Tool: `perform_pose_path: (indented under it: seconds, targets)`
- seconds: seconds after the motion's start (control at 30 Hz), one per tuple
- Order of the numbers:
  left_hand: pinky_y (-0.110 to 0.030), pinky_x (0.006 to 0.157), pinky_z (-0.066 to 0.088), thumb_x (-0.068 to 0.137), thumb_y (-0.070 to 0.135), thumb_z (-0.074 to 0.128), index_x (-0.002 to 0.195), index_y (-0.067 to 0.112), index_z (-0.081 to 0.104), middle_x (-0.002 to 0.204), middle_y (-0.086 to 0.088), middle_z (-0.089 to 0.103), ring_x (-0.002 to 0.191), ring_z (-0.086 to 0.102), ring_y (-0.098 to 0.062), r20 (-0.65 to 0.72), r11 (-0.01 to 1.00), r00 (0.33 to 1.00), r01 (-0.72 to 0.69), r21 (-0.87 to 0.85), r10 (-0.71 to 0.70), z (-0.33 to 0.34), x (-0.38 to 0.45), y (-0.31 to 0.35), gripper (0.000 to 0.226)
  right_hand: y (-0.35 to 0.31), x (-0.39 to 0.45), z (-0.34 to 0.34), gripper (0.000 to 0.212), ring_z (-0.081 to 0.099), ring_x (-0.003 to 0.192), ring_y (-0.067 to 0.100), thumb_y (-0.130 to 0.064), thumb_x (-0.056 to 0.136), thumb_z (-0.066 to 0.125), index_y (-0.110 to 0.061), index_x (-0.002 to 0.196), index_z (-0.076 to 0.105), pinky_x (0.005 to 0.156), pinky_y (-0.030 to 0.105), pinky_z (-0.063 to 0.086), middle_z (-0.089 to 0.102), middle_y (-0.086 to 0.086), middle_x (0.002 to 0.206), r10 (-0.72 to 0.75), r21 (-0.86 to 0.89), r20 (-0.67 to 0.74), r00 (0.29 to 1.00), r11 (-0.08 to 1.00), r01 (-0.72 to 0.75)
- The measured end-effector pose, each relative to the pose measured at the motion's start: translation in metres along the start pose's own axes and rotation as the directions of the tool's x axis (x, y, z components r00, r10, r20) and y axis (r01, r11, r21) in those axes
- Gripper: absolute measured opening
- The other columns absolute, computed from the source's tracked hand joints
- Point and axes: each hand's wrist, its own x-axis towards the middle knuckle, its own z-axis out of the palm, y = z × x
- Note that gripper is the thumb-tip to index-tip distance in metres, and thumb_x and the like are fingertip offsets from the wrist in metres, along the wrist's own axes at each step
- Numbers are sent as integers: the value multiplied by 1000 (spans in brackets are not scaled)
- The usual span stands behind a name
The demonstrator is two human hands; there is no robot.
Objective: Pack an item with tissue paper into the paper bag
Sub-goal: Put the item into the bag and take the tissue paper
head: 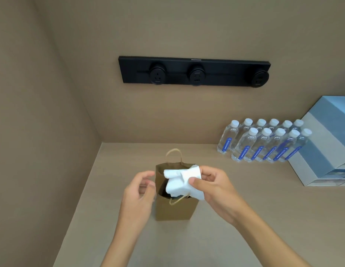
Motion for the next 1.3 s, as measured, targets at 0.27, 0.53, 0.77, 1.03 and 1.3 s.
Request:
perform_pose_path:
  seconds: [0.27, 0.53, 0.77, 1.03, 1.3]
  targets:
    - [-23, 76, 54, 88, 23, 71, 121, 33, 59, 102, 1, 80, 92, 74, -12, 212, 939, 975, 126, -320, -59, 5, -2, 50, 37, -22, -7, 11, 26, 68, 90, 35, -9, 89, 64, 5, 111, 65, 72, 41, 54, 72, 21, 104, -154, 213, 18, 988, 966, 146]
    - [-34, 57, 56, 73, 8, 76, 114, 19, 55, 91, -13, 78, 75, 72, -26, 129, 833, 991, 96, -544, -30, 18, 5, 68, 47, -34, -4, 14, 21, 68, 83, 29, -18, 87, 66, -1, 99, 68, 66, 38, 52, 72, 14, 94, -186, 51, -70, 980, 980, 190]
    - [-24, 62, 57, 78, 0, 71, 112, 28, 56, 92, -15, 79, 78, 75, -21, 25, 827, 970, -194, -527, 243, 10, 4, 83, 48, -46, -2, 17, 16, 71, 76, 16, -15, 87, 63, -17, 97, 75, 54, 25, 51, 76, 0, 84, -438, -113, -175, 882, 899, 424]
    - [-24, 71, 54, 81, 15, 63, 112, 25, 58, 90, -15, 79, 82, 69, -29, -15, 817, 919, -357, -453, 393, -4, 0, 77, 33, -50, 2, 21, 22, 55, 78, 22, -21, 80, 54, -7, 79, 70, 61, 31, 41, 64, 5, 81, -458, -49, -176, 871, 888, 457]
    - [-14, 62, 54, 69, 37, 74, 103, 26, 74, 96, -1, 75, 78, 71, -8, 158, 948, 962, -176, -266, 223, -9, 3, 82, 36, -52, 2, 31, 9, 62, 72, 18, -7, 81, 69, -12, 86, 62, 59, 25, 47, 65, 5, 80, -463, -92, -106, 880, 886, 455]
